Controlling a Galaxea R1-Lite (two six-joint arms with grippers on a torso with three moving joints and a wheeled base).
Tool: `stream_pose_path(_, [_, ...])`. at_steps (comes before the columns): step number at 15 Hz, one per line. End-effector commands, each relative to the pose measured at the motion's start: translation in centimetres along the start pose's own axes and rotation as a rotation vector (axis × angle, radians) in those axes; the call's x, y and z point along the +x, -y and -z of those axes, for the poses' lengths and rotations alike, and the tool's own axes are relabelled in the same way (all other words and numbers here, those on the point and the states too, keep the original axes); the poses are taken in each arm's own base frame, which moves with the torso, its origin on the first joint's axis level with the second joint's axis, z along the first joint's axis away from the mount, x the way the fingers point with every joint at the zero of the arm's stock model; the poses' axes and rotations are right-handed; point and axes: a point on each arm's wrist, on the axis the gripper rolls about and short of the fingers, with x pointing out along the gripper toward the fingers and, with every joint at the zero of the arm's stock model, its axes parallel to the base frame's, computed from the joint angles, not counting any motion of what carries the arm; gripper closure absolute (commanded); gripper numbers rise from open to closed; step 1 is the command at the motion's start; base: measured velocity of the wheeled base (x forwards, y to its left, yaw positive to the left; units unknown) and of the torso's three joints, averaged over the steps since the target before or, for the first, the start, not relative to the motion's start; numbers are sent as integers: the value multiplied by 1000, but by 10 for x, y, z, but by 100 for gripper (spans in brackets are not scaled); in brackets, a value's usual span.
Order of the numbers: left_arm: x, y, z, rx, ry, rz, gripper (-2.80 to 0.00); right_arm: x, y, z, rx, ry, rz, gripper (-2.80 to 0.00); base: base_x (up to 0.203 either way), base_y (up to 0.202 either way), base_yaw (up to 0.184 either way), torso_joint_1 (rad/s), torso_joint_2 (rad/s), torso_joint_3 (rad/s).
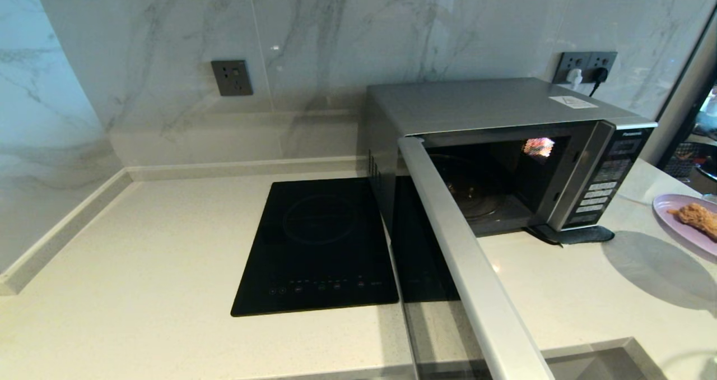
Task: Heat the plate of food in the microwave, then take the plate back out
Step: Put the plate in the microwave oven
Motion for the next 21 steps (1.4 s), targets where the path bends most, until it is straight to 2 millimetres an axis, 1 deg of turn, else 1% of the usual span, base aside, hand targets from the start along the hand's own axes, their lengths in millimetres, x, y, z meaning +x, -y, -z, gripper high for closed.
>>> stream_pose_path(1, [0,0,0,-1,0,-1,0,-9,-4,6,-20,-18,-55,0,0,0,0,0,0,0])
stream_pose_path(2, [0,0,0,-1,0,-1,0,-10,-5,9,-21,-36,-66,0,0,0,0,0,0,0])
stream_pose_path(5, [0,0,0,-1,0,-1,0,-13,-5,17,-111,-109,-96,0,0,0,0,0,0,0])
stream_pose_path(9, [0,0,0,-1,0,-1,0,-11,-12,31,-184,-195,-105,0,0,0,0,0,0,0])
stream_pose_path(16, [0,0,0,-1,0,-1,0,-9,-18,57,-336,-378,-145,0,0,0,0,0,0,0])
stream_pose_path(17, [0,0,0,-1,0,-1,0,-9,-20,60,-371,-395,-151,0,0,0,0,0,0,0])
stream_pose_path(19, [0,0,0,-1,0,-1,0,-5,-31,68,-433,-419,-167,0,0,0,0,0,0,0])
stream_pose_path(21, [0,0,0,-1,0,-1,0,-2,-47,74,-495,-432,-184,0,0,0,0,0,0,0])
